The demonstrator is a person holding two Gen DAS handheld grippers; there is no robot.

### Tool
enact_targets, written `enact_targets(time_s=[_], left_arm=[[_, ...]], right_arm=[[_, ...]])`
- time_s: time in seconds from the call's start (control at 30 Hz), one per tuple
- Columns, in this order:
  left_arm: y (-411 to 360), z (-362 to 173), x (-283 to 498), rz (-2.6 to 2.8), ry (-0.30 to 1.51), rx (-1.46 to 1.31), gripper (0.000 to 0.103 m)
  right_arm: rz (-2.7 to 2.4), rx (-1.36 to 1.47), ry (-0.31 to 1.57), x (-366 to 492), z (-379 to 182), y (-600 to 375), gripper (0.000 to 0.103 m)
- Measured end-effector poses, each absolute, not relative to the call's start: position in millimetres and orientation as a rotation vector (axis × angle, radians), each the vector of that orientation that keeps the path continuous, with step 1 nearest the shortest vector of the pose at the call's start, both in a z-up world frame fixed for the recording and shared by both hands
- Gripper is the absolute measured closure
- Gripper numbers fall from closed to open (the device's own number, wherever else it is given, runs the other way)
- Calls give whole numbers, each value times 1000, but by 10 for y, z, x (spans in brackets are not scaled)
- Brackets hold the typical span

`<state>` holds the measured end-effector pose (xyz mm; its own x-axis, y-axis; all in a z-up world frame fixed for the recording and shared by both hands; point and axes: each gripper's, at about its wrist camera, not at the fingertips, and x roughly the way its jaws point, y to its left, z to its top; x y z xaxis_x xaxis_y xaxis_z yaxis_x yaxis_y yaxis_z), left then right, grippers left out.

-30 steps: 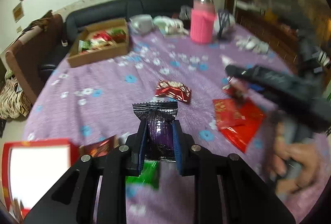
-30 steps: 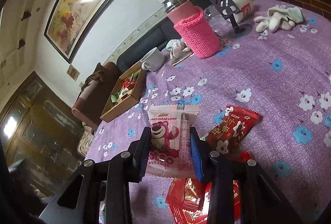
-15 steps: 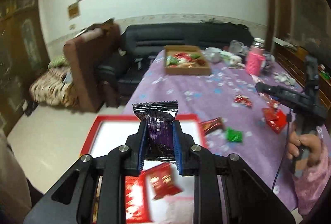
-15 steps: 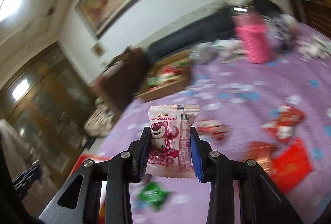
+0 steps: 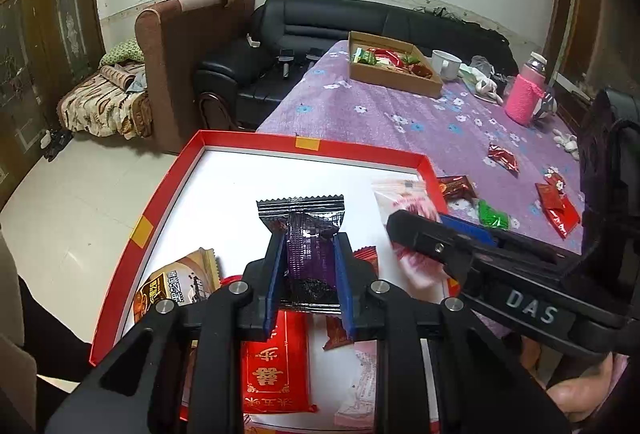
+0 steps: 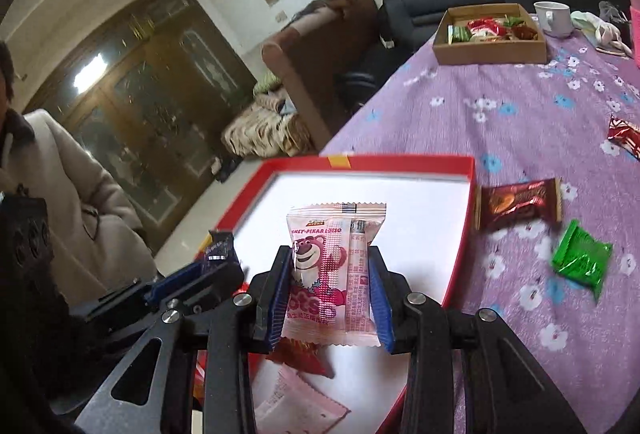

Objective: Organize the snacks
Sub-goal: 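Carry both packets over the white tray and open both tools to drop them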

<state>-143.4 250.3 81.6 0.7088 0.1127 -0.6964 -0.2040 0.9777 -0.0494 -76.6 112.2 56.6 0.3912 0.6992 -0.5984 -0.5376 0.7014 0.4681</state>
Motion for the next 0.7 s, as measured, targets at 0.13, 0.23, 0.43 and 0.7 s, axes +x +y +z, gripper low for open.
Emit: enact_targets(time_s=[0.13,0.23,0.43,0.7], left_arm=[[2480,823,-1440,198,766,-136,80],[2421,823,-1418,204,780,-141,80],[2105,961,-1407,155,744,-105,46],[1275,973,-1167,-50,769,-21,42]], right_arm=[[816,231,854,-807,592,1126,64],[820,258,834,-807,680,1020,62],[702,337,749,-614,883,270,60],[215,427,774,85,775,-1480,58]])
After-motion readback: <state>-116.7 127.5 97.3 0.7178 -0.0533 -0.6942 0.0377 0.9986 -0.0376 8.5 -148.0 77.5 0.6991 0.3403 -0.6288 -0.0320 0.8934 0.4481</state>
